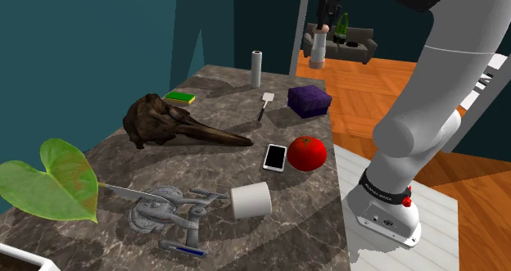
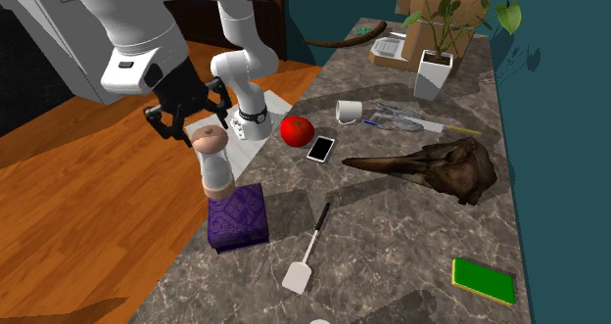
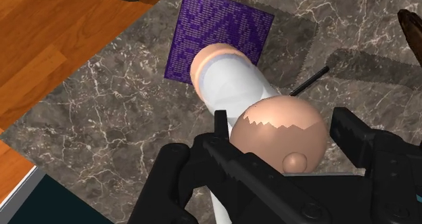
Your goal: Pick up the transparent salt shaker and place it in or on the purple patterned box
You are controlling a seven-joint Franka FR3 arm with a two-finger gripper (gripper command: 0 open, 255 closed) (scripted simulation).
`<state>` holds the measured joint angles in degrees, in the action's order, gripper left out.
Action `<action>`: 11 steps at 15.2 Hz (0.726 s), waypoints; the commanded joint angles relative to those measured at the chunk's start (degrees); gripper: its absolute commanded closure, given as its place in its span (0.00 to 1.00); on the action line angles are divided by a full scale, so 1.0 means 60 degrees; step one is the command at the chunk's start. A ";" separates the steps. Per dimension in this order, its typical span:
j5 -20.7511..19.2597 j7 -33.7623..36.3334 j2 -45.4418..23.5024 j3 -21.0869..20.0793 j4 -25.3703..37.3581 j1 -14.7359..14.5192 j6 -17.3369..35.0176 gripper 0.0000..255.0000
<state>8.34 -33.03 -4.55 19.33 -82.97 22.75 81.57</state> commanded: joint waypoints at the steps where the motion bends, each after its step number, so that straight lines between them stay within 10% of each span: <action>1: -0.0030 -0.0013 0.0084 -0.0012 -0.0363 -0.0022 0.0292 1.00; 11: -0.0124 -0.0090 0.0370 -0.0056 -0.2002 -0.0089 0.1661 1.00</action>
<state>7.66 -33.47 -2.54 18.99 -94.01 22.22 90.72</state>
